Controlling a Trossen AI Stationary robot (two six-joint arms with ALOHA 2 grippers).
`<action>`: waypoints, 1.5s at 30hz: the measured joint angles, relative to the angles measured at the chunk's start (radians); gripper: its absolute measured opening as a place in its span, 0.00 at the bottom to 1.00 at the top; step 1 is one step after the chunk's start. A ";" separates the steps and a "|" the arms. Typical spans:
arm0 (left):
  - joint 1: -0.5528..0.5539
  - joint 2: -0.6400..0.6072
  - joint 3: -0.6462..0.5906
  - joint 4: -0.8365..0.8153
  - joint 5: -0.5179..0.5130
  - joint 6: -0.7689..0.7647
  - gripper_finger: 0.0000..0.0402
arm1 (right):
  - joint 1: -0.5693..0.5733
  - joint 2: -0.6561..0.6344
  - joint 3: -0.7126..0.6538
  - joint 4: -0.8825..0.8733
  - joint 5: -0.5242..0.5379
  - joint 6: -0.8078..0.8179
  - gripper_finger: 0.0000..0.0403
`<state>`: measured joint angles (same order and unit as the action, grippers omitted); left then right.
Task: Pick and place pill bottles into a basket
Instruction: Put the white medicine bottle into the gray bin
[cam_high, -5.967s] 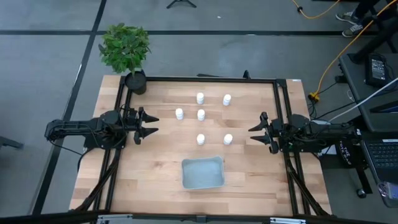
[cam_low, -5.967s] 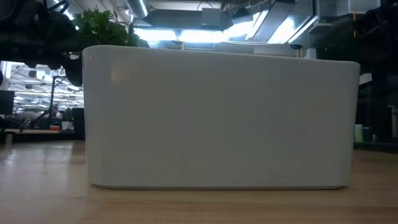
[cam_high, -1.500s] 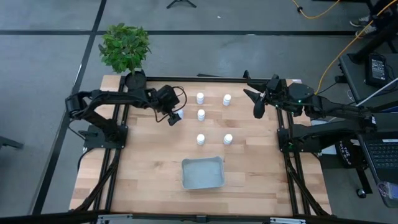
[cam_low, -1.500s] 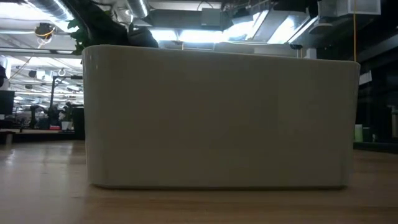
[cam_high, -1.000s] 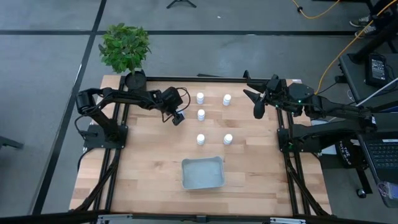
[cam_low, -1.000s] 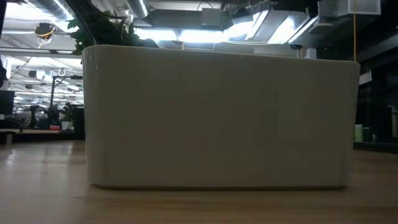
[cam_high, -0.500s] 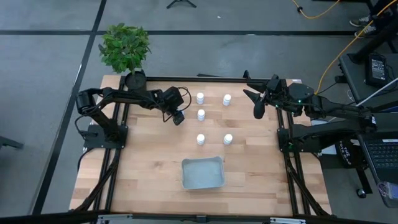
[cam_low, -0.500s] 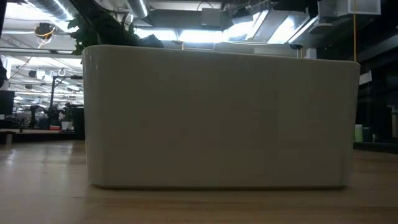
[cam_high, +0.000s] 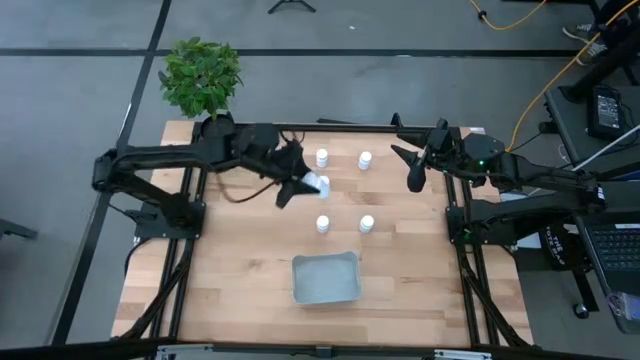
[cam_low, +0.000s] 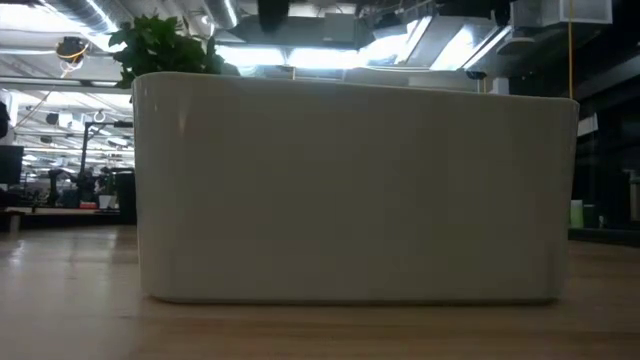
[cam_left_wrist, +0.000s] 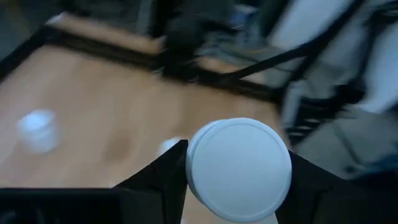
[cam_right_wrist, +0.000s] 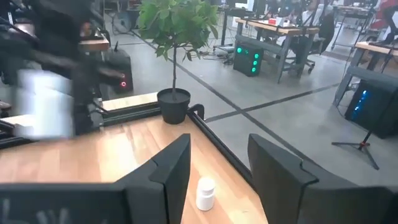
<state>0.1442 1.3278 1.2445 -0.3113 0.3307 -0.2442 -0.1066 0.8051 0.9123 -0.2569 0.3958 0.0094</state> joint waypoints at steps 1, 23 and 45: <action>-0.038 0.000 0.026 -0.016 -0.007 -0.006 0.42 | 0.000 0.000 0.000 0.000 0.000 -0.009 0.40; -0.578 0.208 0.087 -0.419 -0.369 -0.074 0.42 | 0.050 0.000 0.000 0.174 -0.161 0.276 0.40; -0.479 0.498 0.182 -0.265 -0.291 0.055 0.42 | 0.187 0.091 0.000 0.155 -0.192 0.323 0.40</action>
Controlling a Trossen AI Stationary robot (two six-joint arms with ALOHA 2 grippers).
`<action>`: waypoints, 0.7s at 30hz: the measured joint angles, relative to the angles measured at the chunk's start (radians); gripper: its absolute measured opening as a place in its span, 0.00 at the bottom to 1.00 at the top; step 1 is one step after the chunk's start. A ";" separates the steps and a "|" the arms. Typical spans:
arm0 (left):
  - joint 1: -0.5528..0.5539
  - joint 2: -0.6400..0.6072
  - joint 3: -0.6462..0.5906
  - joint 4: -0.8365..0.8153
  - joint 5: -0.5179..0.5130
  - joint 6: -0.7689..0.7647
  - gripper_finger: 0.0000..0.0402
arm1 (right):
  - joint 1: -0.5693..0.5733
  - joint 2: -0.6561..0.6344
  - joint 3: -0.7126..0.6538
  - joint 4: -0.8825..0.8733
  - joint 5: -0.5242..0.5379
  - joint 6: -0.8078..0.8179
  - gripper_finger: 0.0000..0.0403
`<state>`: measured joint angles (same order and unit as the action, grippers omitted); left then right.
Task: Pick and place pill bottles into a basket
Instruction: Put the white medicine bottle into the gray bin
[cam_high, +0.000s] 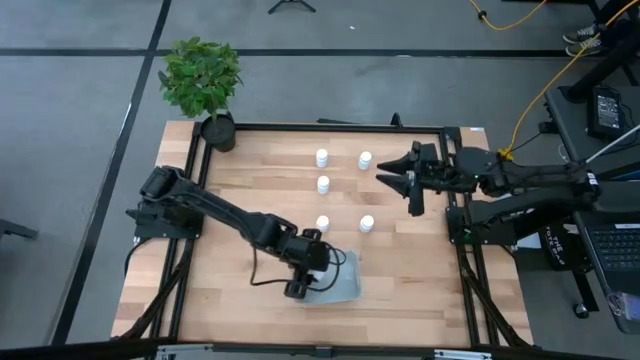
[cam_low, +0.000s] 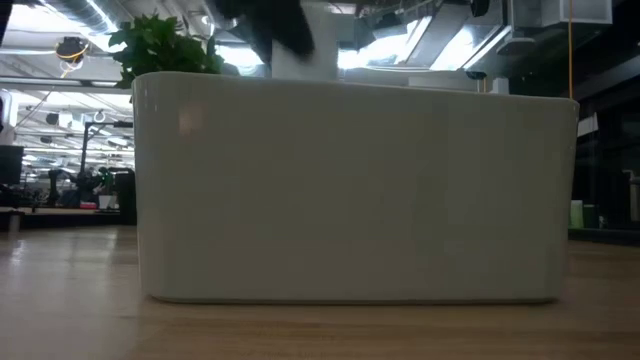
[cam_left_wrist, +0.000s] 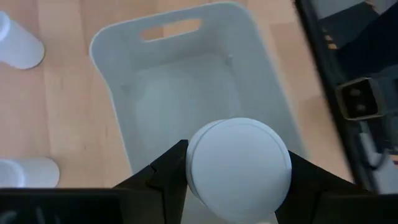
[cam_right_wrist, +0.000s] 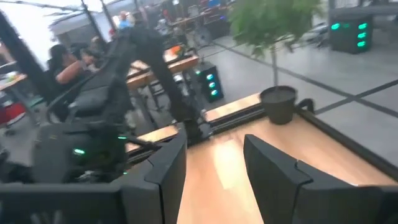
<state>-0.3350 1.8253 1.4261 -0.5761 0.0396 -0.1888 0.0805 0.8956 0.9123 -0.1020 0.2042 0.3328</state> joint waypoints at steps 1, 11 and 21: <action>0.005 0.014 -0.002 -0.002 -0.003 0.001 0.42 | 0.006 0.001 0.000 -0.002 -0.010 0.000 0.40; 0.007 0.154 -0.005 0.048 -0.017 -0.046 0.42 | 0.031 -0.040 0.000 0.009 -0.022 -0.001 0.40; 0.028 0.154 0.001 0.022 -0.022 -0.243 0.72 | 0.031 -0.063 0.000 0.014 -0.023 -0.052 0.40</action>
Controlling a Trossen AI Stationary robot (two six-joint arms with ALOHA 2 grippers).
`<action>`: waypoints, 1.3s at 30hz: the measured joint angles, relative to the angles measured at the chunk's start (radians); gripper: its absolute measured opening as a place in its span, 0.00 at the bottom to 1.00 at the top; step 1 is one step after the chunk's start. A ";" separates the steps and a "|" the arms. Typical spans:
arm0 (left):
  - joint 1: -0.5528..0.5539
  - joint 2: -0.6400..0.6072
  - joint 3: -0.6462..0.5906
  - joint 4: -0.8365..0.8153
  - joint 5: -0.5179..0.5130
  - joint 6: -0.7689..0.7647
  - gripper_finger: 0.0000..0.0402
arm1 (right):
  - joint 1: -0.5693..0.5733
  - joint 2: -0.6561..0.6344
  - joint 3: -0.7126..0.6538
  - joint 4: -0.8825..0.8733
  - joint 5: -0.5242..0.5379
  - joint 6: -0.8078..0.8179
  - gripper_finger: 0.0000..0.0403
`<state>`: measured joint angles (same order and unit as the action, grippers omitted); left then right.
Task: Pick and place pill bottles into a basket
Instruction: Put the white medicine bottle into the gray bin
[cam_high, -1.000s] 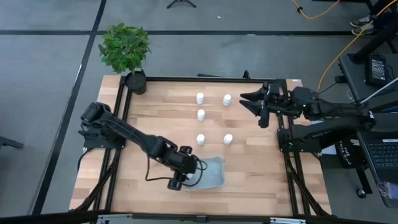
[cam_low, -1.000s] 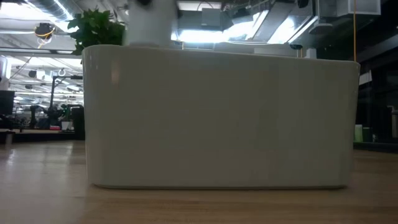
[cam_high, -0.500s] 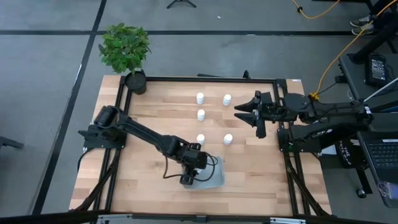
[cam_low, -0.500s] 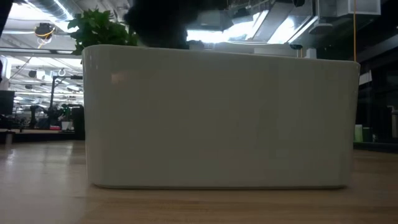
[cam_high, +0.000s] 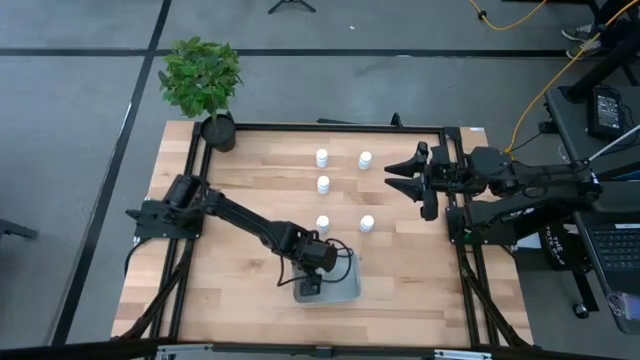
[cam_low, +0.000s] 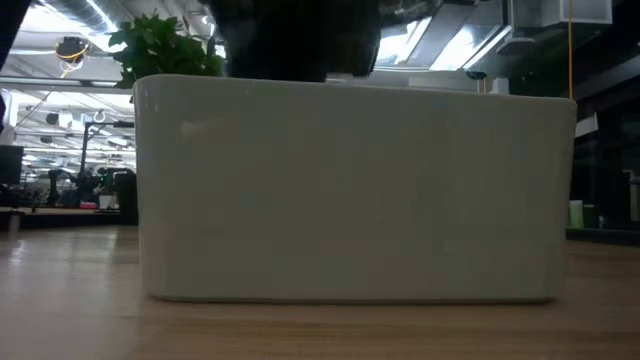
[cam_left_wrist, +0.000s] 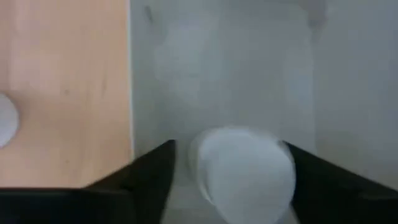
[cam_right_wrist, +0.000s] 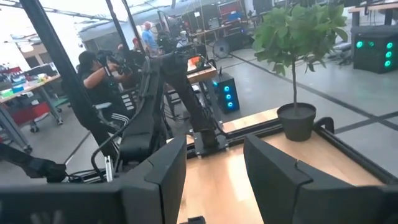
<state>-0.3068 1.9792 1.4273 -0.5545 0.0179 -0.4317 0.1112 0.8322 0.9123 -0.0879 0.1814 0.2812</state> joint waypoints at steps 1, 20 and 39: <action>0.003 -0.009 0.006 -0.001 0.001 -0.001 0.78 | 0.000 0.000 0.000 -0.001 0.000 -0.003 0.40; -0.003 -0.245 0.273 -0.139 -0.240 0.025 0.98 | 0.000 -0.001 0.000 -0.491 -0.279 0.043 0.41; 0.023 -0.340 0.276 0.166 -0.069 0.332 0.96 | -0.063 0.470 0.000 -0.622 -0.202 -0.160 0.90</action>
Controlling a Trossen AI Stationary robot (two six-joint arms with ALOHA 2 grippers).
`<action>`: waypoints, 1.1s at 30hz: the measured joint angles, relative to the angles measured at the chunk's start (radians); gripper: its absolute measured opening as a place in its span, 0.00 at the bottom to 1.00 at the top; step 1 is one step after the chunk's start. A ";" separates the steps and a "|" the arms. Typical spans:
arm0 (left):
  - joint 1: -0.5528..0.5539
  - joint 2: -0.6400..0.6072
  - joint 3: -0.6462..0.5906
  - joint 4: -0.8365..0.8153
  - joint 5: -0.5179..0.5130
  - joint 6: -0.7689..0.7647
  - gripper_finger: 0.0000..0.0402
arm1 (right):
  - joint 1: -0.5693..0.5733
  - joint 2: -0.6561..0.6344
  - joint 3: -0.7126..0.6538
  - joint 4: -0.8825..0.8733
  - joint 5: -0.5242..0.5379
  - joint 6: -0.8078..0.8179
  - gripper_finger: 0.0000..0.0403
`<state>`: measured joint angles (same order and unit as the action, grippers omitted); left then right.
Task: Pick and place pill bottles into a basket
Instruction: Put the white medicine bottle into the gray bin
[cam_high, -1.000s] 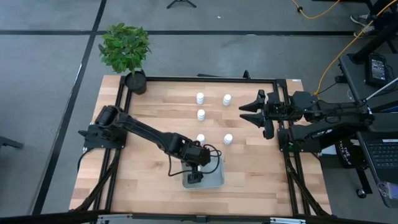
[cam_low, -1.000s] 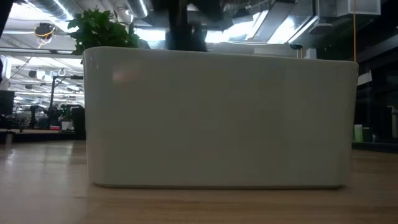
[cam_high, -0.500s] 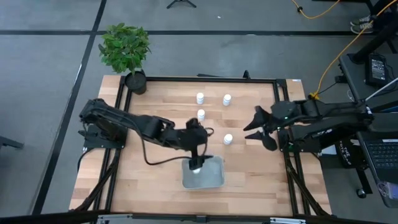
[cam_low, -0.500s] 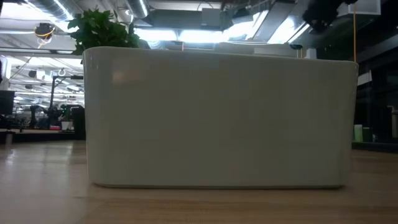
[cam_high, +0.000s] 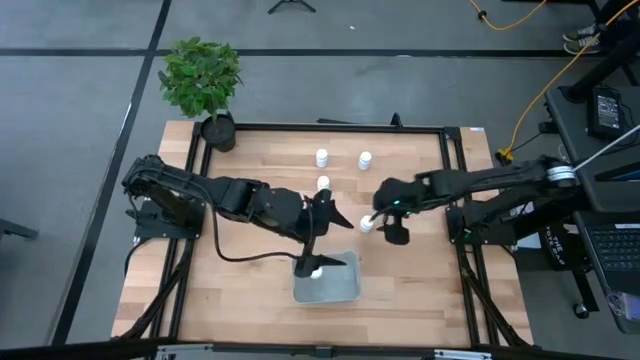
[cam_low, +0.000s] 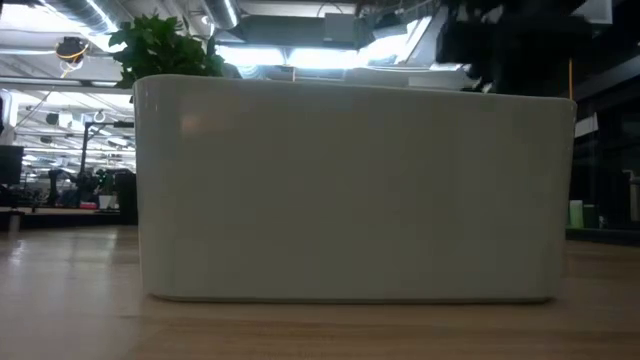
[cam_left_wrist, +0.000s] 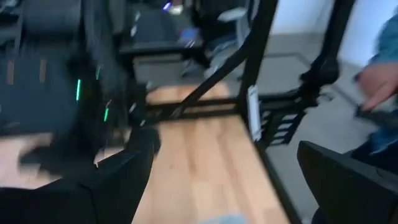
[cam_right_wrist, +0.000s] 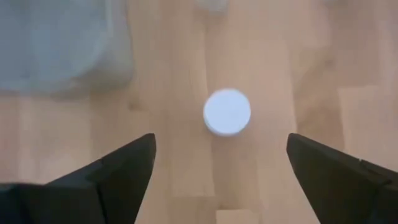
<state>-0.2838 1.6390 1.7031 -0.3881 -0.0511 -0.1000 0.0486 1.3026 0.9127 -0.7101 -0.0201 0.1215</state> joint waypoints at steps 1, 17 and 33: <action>0.003 0.000 0.000 0.030 0.010 -0.004 0.96 | 0.000 0.027 0.000 0.000 0.000 -0.012 0.90; 0.046 -0.029 0.000 -0.121 0.186 0.009 0.95 | -0.027 0.173 0.085 0.092 0.001 0.007 0.89; 0.046 -0.069 0.000 -0.205 0.228 0.036 0.95 | -0.033 0.342 0.092 0.083 0.001 0.061 0.89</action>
<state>-0.2382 1.5703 1.7027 -0.5930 0.1770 -0.0643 0.0158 1.6449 1.0050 -0.6267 -0.0189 0.1821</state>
